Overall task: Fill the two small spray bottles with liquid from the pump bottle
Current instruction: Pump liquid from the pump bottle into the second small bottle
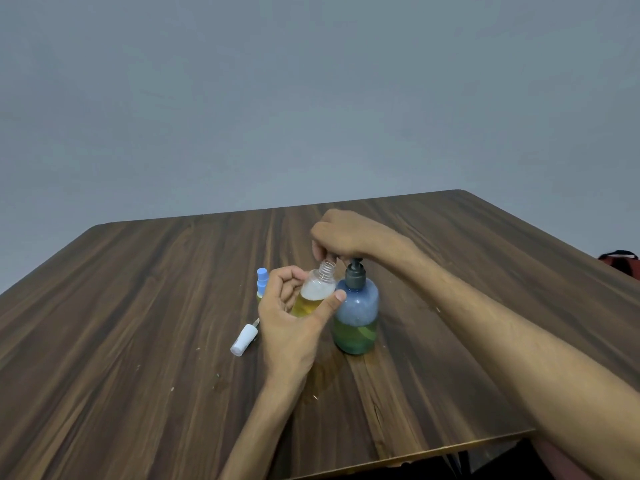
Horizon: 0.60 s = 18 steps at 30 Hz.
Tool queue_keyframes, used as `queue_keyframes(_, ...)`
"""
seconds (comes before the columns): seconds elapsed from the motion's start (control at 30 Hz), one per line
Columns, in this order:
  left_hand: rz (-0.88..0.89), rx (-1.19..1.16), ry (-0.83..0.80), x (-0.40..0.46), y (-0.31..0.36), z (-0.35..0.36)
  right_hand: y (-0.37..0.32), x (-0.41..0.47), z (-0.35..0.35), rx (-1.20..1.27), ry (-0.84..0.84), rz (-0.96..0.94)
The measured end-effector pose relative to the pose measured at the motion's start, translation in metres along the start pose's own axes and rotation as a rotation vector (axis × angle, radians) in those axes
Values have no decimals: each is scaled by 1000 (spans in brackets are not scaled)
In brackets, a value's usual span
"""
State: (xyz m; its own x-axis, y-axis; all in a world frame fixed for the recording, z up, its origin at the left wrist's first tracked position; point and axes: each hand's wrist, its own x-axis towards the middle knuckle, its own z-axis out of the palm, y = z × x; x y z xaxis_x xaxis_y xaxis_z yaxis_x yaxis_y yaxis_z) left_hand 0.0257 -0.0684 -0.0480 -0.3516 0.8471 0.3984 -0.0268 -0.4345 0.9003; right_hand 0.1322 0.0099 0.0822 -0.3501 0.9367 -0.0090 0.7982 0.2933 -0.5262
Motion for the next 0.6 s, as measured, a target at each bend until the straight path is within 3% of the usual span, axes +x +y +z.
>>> queue_keyframes(0.2, 11, -16, -4, 0, -1, -1, -4, 4, -7, -48, 97, -4)
queue_keyframes(0.3, 23, -14, 5, 0, -1, 0, 6, 3, 13, -159, 37, 10)
queue_keyframes(0.5, 21, -14, 13, 0, -2, -2, 0, 0, 6, -137, 243, -61)
queue_keyframes(0.6, 21, -1, 8, 1, -2, -1, 6, -1, 11, -142, 181, -6)
